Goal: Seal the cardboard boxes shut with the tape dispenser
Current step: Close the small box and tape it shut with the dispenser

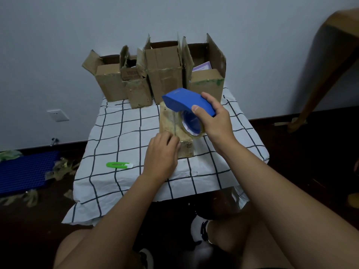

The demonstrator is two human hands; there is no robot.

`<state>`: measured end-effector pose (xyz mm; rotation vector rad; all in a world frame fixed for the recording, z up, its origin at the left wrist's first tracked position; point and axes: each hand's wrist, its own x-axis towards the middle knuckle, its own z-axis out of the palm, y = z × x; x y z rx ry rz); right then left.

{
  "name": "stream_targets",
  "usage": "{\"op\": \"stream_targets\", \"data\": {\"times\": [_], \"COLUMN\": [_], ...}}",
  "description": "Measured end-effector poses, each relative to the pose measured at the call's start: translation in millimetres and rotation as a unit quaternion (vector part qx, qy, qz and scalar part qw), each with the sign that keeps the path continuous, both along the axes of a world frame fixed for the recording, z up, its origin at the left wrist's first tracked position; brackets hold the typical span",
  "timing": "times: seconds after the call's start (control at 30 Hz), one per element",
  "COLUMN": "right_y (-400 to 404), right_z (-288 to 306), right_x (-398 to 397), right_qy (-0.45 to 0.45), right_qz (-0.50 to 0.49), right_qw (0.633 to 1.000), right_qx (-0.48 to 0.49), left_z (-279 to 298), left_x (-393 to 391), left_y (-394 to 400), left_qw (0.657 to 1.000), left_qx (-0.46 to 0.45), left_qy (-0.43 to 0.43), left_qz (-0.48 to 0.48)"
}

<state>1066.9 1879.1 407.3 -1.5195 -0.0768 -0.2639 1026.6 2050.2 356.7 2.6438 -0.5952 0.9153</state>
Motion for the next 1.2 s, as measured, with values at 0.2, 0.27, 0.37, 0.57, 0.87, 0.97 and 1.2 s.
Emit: {"op": "stream_targets", "data": {"times": [0.2, 0.27, 0.37, 0.57, 0.87, 0.97, 1.2], "right_y": [-1, -1, -1, -1, -13, -29, -43], "right_z": [0, 1, 2, 1, 5, 4, -2], "right_x": [0, -1, -2, -2, 4, 2, -9], "right_qy": [0.003, 0.003, 0.004, 0.000, 0.039, 0.038, 0.043], "right_qz": [-0.002, 0.000, 0.003, 0.003, -0.035, -0.068, -0.080], "right_qw": [1.000, 1.000, 1.000, 1.000, 0.995, 0.990, 0.989], "right_qx": [0.011, 0.010, 0.009, 0.005, 0.083, 0.117, 0.115], "left_z": [1, 1, 2, 3, 2, 9, 15], "left_x": [0, 0, 1, 5, -6, -2, 3], "left_y": [-20, -23, -23, -24, -24, -26, -29], "left_qw": [0.999, 0.999, 0.999, 1.000, 0.996, 0.996, 0.997], "left_qx": [0.011, 0.015, 0.019, 0.012, 0.087, 0.089, 0.032], "left_qy": [-0.002, -0.012, -0.016, -0.016, -0.005, 0.009, 0.044], "left_qz": [-0.035, -0.029, -0.028, -0.022, -0.011, -0.014, -0.048]}}
